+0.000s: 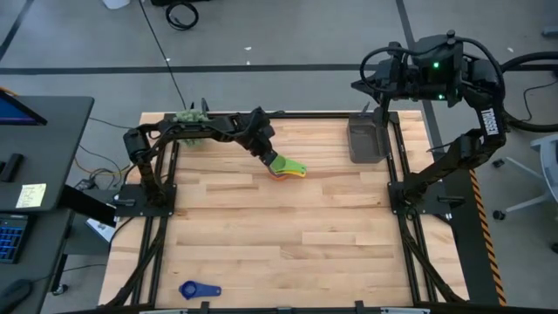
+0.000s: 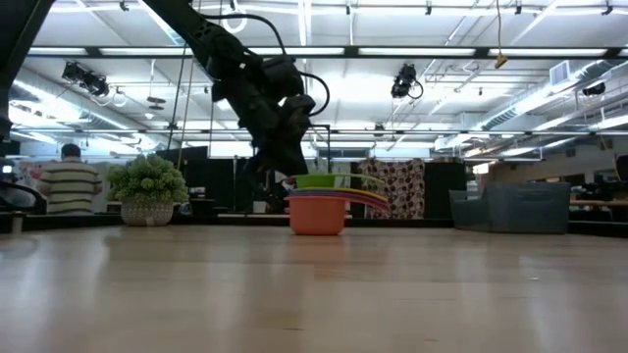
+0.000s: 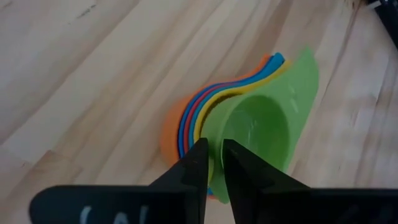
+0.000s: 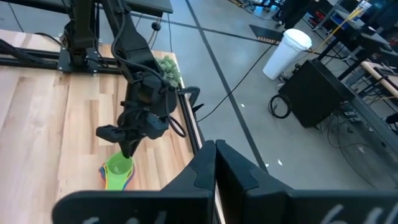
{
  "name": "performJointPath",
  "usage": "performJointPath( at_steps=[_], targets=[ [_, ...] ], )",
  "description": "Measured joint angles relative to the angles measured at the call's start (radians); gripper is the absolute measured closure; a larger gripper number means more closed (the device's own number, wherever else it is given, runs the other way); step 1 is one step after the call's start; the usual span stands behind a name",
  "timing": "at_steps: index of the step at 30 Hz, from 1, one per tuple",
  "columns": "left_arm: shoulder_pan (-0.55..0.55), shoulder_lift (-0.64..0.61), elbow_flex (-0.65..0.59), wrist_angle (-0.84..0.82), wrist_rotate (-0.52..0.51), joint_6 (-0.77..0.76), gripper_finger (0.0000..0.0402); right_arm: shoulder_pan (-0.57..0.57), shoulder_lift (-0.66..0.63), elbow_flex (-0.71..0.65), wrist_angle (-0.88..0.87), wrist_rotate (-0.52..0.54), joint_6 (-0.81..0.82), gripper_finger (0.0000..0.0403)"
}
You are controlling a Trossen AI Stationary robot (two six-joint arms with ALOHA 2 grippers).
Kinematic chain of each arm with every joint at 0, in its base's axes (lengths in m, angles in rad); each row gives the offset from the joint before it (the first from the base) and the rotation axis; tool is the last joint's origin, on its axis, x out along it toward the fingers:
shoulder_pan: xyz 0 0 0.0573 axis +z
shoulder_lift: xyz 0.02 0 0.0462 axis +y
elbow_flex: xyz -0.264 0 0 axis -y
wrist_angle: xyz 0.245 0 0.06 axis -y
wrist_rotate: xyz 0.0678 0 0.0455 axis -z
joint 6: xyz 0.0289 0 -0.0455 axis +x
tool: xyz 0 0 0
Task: Nest measuring cups in basket
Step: Stack the green measuring cup on top of the yellow measuring cup, then stack the purple measuring cup on top of the green measuring cup
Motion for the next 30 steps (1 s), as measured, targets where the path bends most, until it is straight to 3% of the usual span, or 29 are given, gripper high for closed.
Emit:
performJointPath(
  at_steps=[15,25,30],
  targets=[
    [0.003,-0.074,0.000,-0.039,0.000,0.087,0.0347,-0.002,0.000,0.000,0.000,0.000,-0.002,0.0387],
    [-0.034,-0.368,0.000,-0.320,-0.021,0.097,0.0347,-0.002,0.000,0.000,0.000,0.000,-0.003,0.0387],
    [-0.112,-0.532,0.001,-0.503,-0.031,0.069,0.0347,-0.002,0.000,0.000,-0.008,0.000,-0.003,0.0387]
  ],
)
